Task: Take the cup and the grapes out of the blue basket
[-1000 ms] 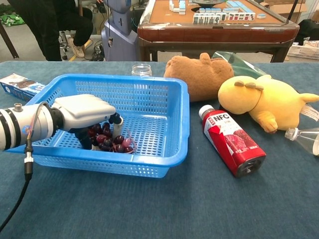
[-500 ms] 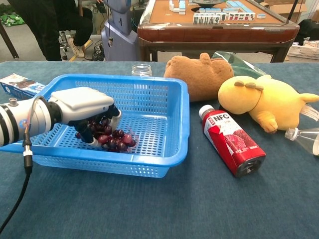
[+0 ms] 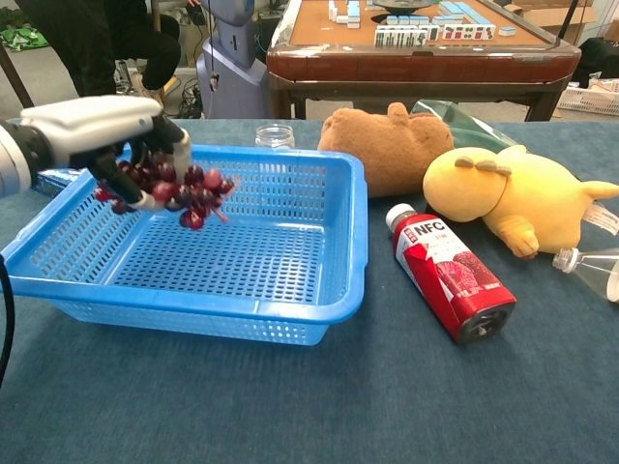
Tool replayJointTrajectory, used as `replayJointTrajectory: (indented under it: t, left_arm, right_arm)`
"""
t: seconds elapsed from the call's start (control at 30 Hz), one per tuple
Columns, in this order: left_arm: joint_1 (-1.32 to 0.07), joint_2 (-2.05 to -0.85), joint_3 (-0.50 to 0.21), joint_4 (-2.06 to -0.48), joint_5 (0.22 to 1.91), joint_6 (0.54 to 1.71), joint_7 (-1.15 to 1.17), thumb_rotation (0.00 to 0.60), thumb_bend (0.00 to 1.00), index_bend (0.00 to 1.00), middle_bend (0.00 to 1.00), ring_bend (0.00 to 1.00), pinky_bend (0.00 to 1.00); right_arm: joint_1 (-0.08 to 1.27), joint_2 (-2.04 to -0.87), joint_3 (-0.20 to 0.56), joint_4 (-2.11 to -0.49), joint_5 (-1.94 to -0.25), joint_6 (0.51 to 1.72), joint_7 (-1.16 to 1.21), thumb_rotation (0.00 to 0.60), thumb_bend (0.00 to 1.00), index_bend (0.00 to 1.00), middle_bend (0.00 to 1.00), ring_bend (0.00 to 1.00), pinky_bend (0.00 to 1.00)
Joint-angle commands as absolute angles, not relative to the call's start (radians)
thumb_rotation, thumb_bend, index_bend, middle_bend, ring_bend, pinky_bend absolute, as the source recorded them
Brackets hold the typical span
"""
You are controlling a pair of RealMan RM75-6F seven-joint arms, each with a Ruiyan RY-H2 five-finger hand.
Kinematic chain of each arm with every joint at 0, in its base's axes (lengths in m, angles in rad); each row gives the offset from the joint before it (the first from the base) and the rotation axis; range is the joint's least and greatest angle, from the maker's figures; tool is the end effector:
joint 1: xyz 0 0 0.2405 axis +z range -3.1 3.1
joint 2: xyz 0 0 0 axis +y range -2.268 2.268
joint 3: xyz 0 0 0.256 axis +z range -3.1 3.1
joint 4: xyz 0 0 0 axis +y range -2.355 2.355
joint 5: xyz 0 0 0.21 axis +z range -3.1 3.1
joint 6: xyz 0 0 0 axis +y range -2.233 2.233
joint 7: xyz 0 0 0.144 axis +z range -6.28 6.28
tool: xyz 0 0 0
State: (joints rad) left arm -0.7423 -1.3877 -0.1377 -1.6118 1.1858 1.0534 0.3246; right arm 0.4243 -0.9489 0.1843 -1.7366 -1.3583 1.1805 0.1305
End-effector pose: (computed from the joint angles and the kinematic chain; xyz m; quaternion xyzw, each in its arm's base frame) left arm -0.1427 0.3395 0.0337 -0.7473 -0.3263 -0.3940 0.4240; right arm -0.2311 -0.2983 0.1873 0.6352 -0.3927 0.4443 0.4948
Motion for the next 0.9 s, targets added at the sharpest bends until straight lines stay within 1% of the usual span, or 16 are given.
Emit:
replayJointTrajectory:
  t: [0.03,0.07,0.23,0.47,0.6,0.77,0.9]
  left_arm:
    - [-0.712,-1.353,-0.171,-1.618,1.183,1.095,0.278,0.6,0.34,0.67,0.7,0.6,0.5]
    - [-0.7,-1.337,-0.186,-1.614,1.167,1.113,0.265,0.6,0.34,0.67,0.7,0.6,0.5]
    - [-0.669,-1.286,-0.212,-1.593,1.107,1.136,0.266,0.6,0.34,0.67,0.7,0.59,0.5]
    - [-0.647,-1.281,-0.212,-1.499,0.982,1.16,0.415,0.6,0.34,0.65,0.68,0.58,0.5]
    - [-0.646,-1.289,-0.211,-1.451,0.894,1.135,0.481,0.6,0.34,0.63,0.65,0.56,0.5]
    - [-0.652,-1.296,-0.206,-1.413,0.781,1.084,0.557,0.6,0.34,0.57,0.6,0.5,0.5]
    - [-0.657,-1.283,-0.205,-1.433,0.71,1.021,0.567,0.6,0.34,0.5,0.51,0.43,0.5]
  right_arm:
    - [0.423,-0.949,0.184,-1.735,-1.36,1.181,0.135,0.6,0.36,0.08,0.25,0.2,0.38]
    - [0.421,-0.949,0.184,-1.734,-1.362,1.182,0.138,0.6,0.36,0.08,0.25,0.2,0.38]
    - [0.415,-0.949,0.181,-1.727,-1.372,1.188,0.153,0.6,0.36,0.08,0.25,0.2,0.38]
    - [0.412,-0.949,0.18,-1.721,-1.381,1.188,0.164,0.6,0.36,0.08,0.25,0.2,0.38]
    - [0.408,-0.947,0.178,-1.724,-1.387,1.193,0.167,0.6,0.36,0.08,0.25,0.2,0.38]
    - [0.401,-0.941,0.177,-1.729,-1.391,1.199,0.168,0.6,0.36,0.08,0.25,0.2,0.38]
    - [0.398,-0.938,0.177,-1.733,-1.392,1.203,0.168,0.6,0.36,0.08,0.25,0.2,0.38]
